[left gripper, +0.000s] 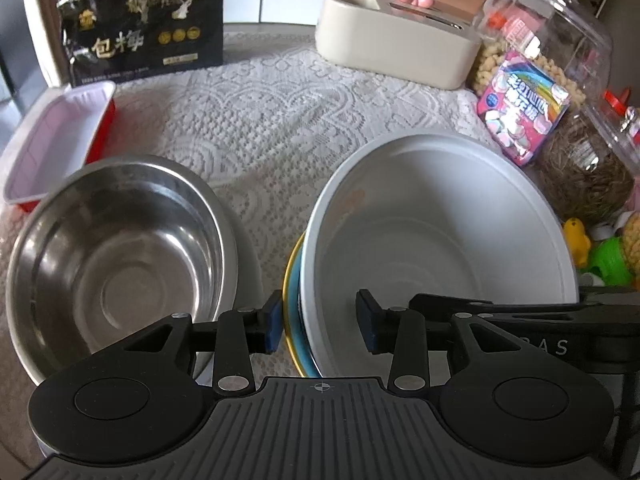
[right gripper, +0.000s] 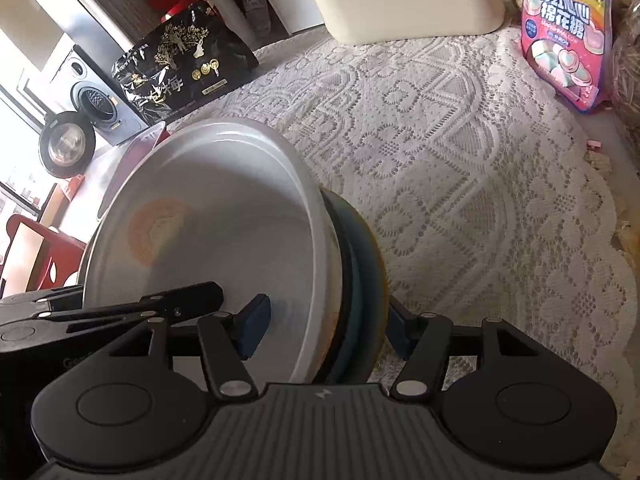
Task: Organize plates and bowls
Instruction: 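Carry the bowl stack with both grippers toward the steel bowl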
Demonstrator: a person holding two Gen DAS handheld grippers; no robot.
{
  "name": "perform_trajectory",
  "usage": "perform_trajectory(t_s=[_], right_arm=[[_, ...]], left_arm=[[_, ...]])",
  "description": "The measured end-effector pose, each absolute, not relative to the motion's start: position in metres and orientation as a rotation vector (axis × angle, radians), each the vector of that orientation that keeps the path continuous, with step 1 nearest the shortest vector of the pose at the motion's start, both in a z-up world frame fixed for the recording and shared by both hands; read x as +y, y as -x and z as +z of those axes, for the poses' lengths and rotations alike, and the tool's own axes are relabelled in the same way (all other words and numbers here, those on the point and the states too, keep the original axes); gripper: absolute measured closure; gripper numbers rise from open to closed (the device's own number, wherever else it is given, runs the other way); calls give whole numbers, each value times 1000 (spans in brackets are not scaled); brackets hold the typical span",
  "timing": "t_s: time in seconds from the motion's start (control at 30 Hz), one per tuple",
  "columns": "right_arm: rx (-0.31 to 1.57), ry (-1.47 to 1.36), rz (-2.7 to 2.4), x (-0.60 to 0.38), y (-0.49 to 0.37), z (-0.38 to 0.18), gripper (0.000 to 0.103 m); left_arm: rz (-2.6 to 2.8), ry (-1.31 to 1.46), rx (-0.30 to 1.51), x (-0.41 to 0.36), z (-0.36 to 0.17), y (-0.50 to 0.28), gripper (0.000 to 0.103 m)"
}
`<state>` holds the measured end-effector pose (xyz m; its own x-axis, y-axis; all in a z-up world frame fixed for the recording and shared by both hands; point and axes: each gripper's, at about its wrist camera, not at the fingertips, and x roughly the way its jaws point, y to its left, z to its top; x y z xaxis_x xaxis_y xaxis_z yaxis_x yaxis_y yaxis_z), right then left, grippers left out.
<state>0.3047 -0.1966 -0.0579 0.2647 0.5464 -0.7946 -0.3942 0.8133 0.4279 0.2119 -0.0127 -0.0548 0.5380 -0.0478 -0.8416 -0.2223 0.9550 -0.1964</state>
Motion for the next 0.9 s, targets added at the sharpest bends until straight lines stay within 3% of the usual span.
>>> perform_trajectory(t_s=[0.4,0.9], right_arm=[[1185,-232,662,-204,-312,-63,41],[1178,-219,646,-206,-314,-64,37]], left_arm=[[35,398,1002,-3,-49,-215,58],[45,302,1006,-17,-43,-221,55]])
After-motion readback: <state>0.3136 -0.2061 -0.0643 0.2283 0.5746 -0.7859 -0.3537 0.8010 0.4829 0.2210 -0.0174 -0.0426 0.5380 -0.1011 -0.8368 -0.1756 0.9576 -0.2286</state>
